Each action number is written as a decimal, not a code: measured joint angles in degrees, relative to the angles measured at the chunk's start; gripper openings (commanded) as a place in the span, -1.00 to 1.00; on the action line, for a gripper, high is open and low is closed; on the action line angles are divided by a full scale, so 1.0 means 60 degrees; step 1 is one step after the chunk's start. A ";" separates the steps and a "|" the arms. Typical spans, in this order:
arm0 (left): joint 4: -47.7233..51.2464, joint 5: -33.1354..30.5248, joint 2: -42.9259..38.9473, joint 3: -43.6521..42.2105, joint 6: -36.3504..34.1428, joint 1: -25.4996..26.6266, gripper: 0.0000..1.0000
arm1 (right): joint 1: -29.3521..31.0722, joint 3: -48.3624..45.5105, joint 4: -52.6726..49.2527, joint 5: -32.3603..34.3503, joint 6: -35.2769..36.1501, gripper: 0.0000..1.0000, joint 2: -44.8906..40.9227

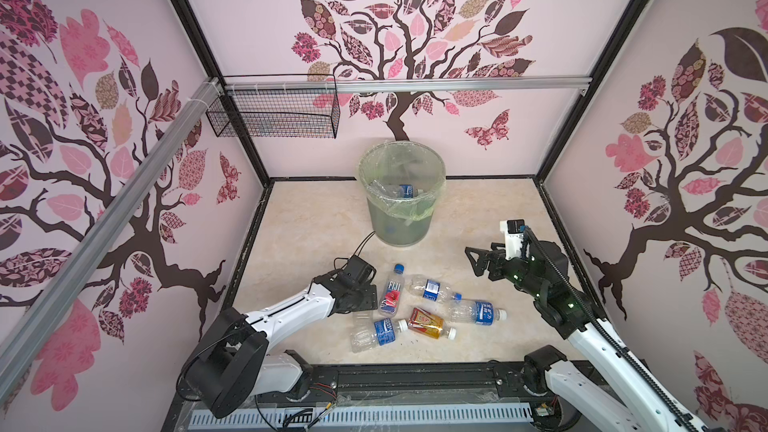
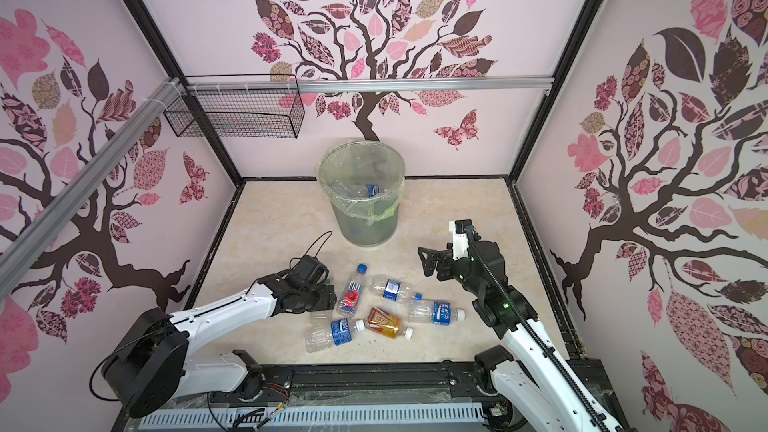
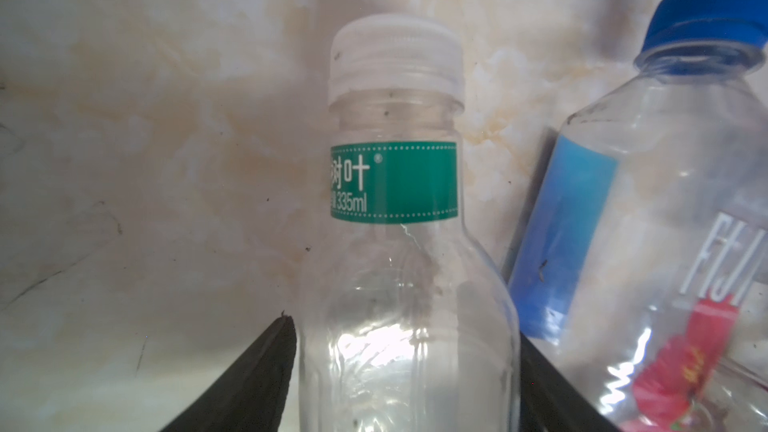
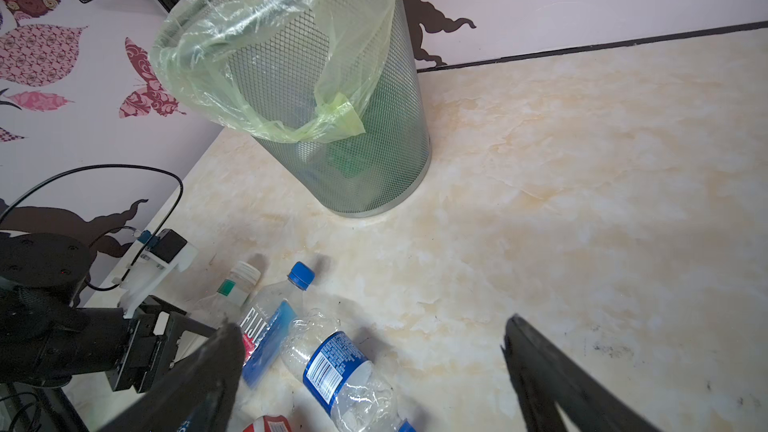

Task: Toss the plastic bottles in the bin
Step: 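Grasp the green-labelled clear bottle with the left gripper and lift it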

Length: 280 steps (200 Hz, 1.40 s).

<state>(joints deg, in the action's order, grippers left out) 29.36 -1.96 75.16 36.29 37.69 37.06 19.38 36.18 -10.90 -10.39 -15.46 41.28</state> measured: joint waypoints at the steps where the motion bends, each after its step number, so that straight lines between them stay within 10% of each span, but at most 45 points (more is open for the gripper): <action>1: 0.0011 -0.0022 0.0000 0.0000 0.0011 0.0000 0.39 | 0.0000 -0.0004 0.0000 0.0000 -0.0004 0.99 0.0000; 280: 0.2539 -0.2503 -0.5799 0.3461 -0.2521 -0.0430 -0.02 | 0.0000 -0.0331 0.0073 0.0310 -0.0211 0.99 -0.0273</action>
<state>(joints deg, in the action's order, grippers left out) 44.60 -16.97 40.36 57.06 22.57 34.48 19.38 34.20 -10.46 -8.54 -16.73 39.64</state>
